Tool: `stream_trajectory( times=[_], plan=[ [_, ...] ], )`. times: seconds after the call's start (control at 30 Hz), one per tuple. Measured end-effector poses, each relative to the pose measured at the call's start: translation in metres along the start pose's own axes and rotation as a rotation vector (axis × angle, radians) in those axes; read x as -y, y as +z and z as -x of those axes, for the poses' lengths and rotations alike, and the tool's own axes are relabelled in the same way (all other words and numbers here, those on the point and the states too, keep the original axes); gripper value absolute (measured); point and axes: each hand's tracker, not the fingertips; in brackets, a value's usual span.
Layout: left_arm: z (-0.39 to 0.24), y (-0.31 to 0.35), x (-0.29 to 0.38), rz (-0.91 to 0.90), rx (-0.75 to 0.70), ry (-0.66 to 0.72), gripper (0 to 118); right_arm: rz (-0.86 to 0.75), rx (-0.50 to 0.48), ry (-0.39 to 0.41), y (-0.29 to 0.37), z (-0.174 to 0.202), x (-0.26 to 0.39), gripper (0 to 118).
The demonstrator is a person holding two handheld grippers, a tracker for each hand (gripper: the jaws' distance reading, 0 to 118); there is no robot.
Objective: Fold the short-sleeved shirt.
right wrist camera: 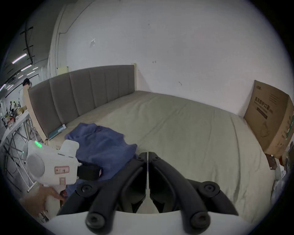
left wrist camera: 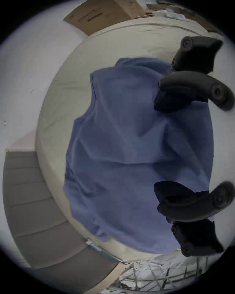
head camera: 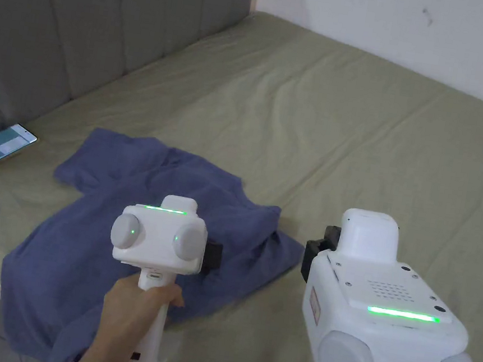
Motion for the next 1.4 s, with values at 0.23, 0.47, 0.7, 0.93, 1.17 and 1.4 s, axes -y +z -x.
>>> stream_trajectory(
  times=[0.23, 0.47, 0.7, 0.93, 1.17, 1.4],
  plan=[
    [-0.003, 0.011, 0.005, -0.039, 0.016, -0.058, 23, 0.042, 0.024, -0.049, -0.005, -0.016, 0.007, 2],
    [-0.001, 0.024, 0.003, -0.066, -0.009, -0.126, 8, 0.045, 0.047, -0.081, 0.005, -0.033, 0.013, 2],
    [-0.009, 0.079, -0.037, -0.164, 0.076, -0.076, 8, 0.022, 0.098, -0.177, 0.027, -0.075, 0.014, 2],
    [-0.107, 0.168, -0.05, -0.308, 0.272, -0.208, 8, -0.055, 0.259, -0.313, 0.077, -0.155, 0.015, 2],
    [-0.264, 0.235, -0.025, -0.325, 0.615, -0.426, 8, -0.127, 0.518, -0.369, 0.149, -0.241, 0.032, 2],
    [-0.389, 0.244, 0.073, -0.203, 0.84, -0.685, 8, -0.106, 0.701, -0.493, 0.21, -0.315, 0.071, 2]
  ],
)
